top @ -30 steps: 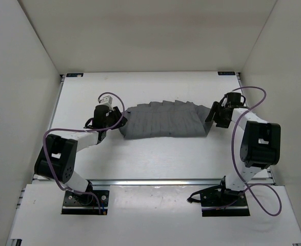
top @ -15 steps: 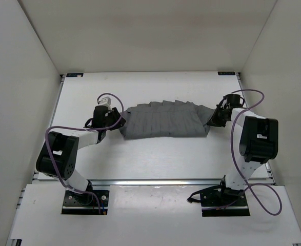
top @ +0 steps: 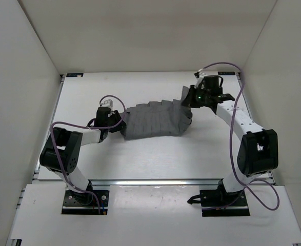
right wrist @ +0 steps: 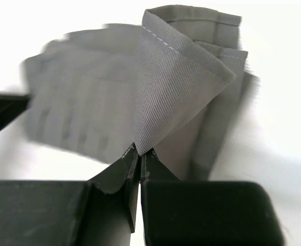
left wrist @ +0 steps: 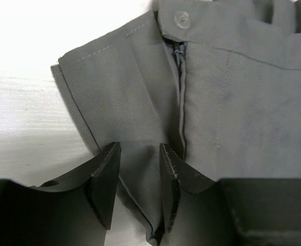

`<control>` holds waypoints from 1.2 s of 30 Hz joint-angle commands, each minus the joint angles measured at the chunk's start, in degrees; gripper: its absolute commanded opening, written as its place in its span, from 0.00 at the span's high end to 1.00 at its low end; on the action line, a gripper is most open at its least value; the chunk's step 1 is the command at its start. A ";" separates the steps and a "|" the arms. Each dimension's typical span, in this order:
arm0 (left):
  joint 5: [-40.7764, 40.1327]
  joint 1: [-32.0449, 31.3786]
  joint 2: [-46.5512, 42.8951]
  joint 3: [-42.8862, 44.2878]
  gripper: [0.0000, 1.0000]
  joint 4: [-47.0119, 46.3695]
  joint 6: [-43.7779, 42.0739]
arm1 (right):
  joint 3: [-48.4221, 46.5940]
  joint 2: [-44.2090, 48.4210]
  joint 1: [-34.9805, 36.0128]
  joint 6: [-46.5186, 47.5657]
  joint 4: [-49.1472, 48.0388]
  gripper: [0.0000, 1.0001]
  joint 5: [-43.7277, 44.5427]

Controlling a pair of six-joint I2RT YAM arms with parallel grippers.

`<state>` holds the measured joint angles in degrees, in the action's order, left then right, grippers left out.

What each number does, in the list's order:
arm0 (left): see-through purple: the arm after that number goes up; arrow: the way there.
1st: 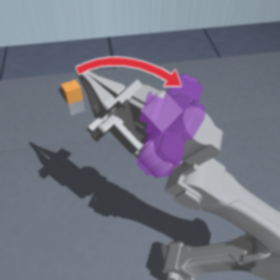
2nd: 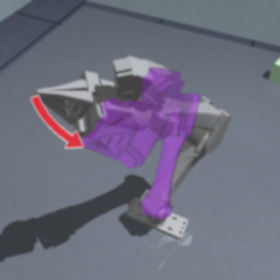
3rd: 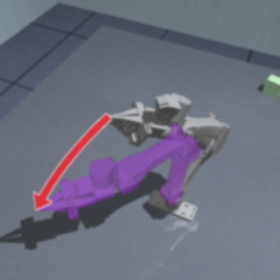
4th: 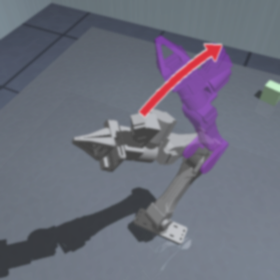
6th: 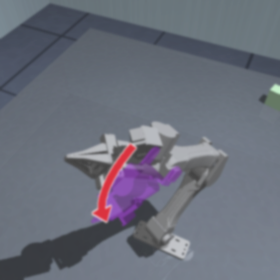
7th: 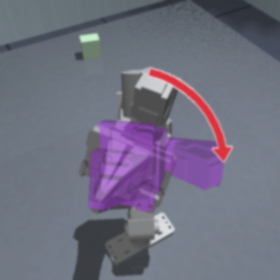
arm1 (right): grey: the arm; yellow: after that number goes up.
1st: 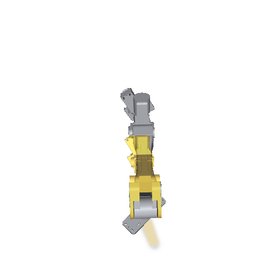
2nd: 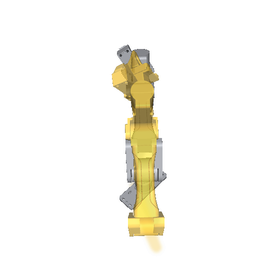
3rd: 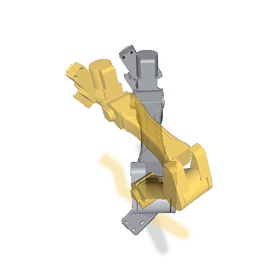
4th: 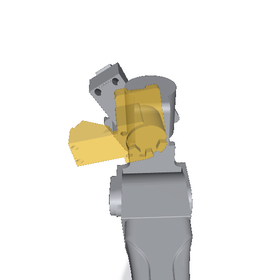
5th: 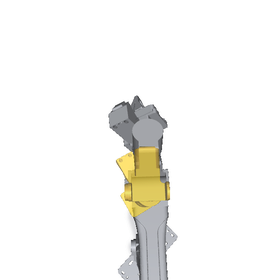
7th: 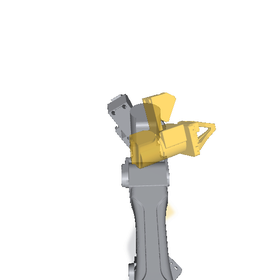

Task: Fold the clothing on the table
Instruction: Fold the skirt

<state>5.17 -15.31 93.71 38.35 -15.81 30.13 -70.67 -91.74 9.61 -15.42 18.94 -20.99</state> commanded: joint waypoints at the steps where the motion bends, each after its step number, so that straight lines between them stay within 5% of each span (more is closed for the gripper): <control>1: -0.51 -0.25 0.94 2.17 0.54 1.40 0.89 | -2.71 1.66 3.92 0.74 -0.65 1.00 -3.26; 15: -1.30 -0.51 0.95 -0.29 0.56 -1.41 3.01 | -12.72 -10.54 18.24 -4.61 -7.77 1.00 -11.35; 36: -1.30 0.37 0.07 -3.02 0.56 -3.96 4.41 | -33.64 -33.22 31.09 -2.16 2.67 1.00 -12.40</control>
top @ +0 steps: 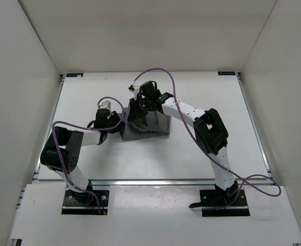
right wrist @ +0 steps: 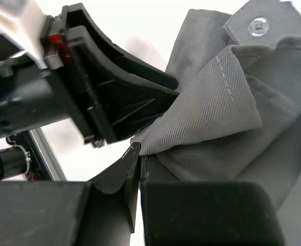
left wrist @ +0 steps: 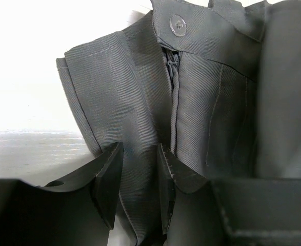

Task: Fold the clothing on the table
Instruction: Fold the skirt

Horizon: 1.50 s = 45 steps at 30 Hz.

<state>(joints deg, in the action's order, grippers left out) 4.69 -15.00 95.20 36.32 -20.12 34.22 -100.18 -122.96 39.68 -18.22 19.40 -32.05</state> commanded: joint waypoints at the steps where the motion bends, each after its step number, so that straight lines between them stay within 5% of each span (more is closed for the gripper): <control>1: -0.82 -0.02 -1.24 -0.90 0.56 0.17 0.50 | -5.54 -2.89 1.36 1.16 2.66 1.00 -1.00; 13: -0.29 0.15 -1.68 -1.34 0.56 -0.27 0.50 | -15.39 -13.09 4.00 4.50 12.14 0.99 -2.31; 23: -0.64 1.38 -7.91 -2.47 0.56 3.33 -0.99 | -35.60 -25.57 6.20 8.38 33.93 1.00 19.03; 30: -2.58 2.00 -12.14 -3.79 0.55 5.18 -2.14 | -34.56 -23.91 5.76 7.75 36.32 1.00 30.29; 45: -0.13 1.20 -5.73 -4.24 0.63 -0.09 4.45 | -31.84 -16.80 5.76 7.58 35.10 1.00 26.08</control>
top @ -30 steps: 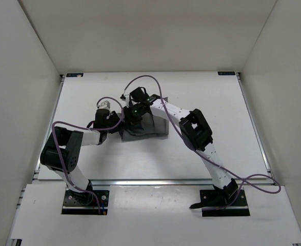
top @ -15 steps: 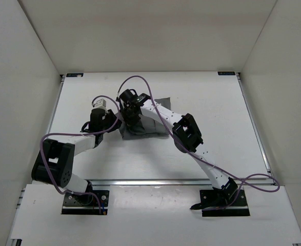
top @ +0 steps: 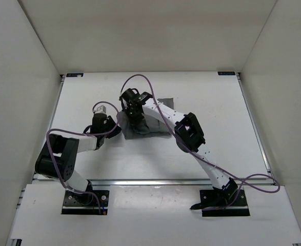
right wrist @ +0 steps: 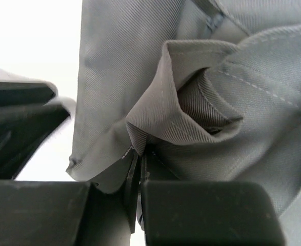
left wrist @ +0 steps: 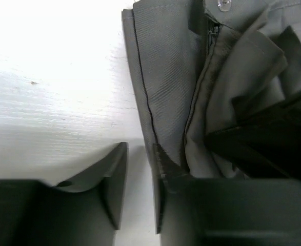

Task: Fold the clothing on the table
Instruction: Fold the skirt

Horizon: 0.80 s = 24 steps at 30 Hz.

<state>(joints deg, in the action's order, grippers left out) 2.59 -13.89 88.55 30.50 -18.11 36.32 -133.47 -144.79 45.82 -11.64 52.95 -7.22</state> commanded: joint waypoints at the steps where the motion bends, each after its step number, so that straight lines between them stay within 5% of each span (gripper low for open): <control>1: 2.42 0.09 1.53 2.36 0.66 -2.11 3.23 | 3.11 5.39 -0.99 1.18 1.11 0.99 1.16; 10: 3.65 -0.70 8.21 5.79 0.82 -2.81 4.64 | 15.42 13.57 -1.44 1.53 -5.65 1.00 -0.33; 15: 4.35 -0.96 9.36 5.54 0.94 -3.60 5.34 | 12.98 14.54 -1.53 1.18 -7.07 1.00 -5.24; 24: 4.70 -0.78 9.01 5.80 0.97 -2.90 4.73 | 10.51 13.57 -0.30 -0.76 -10.23 1.00 -13.87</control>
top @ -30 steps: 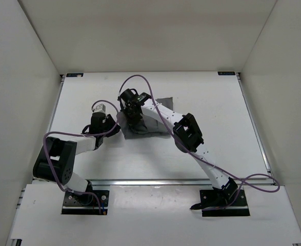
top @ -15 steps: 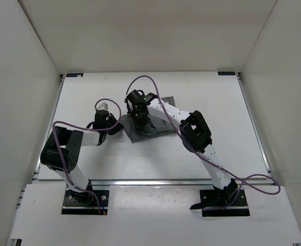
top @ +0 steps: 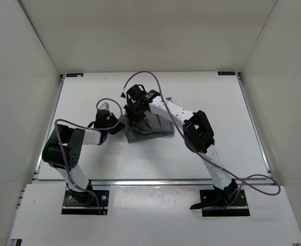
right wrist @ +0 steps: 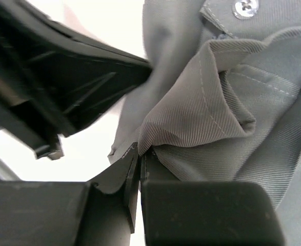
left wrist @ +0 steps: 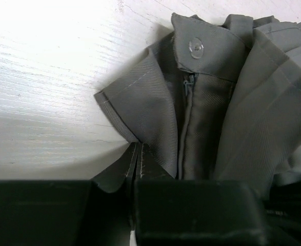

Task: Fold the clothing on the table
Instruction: Fold the skirt

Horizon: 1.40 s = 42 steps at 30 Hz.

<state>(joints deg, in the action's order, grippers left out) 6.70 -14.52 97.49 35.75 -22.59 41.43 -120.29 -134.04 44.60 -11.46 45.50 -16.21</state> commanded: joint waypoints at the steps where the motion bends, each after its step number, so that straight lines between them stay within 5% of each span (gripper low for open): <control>1: 0.60 0.11 -0.02 0.55 0.97 1.58 -0.38 | -2.84 2.47 1.19 -1.02 -2.95 0.99 -5.67; 14: 1.82 0.46 0.15 -0.23 0.97 0.79 -0.03 | 0.75 0.27 1.72 -2.51 -5.33 1.00 -9.72; 22: 2.18 2.48 -5.02 -1.20 0.95 2.90 -0.30 | -0.38 -3.42 1.02 -1.01 -1.29 1.00 -4.72; 32: 2.80 4.24 -8.98 -1.64 0.78 3.60 -0.29 | -11.70 -12.03 3.04 -0.49 9.95 1.00 11.35; 36: 0.78 5.64 -15.47 -2.61 0.77 4.92 0.06 | -12.61 -10.64 3.39 1.09 9.80 0.99 9.28; 38: -0.80 6.08 -19.16 -2.52 0.76 6.58 -0.21 | -12.25 -8.88 3.74 2.23 8.57 0.94 6.38; 40: -2.47 6.61 -22.41 -2.26 0.75 7.91 -0.38 | -12.25 -6.78 3.65 3.02 6.90 0.73 4.96; 42: -4.84 7.31 -25.41 -2.61 0.74 8.70 -0.56 | -12.95 -4.05 3.65 3.02 6.10 0.67 3.73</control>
<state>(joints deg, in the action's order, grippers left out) 5.85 -8.34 76.79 33.21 -15.79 41.34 -131.90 -143.96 47.99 -10.15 52.64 -11.27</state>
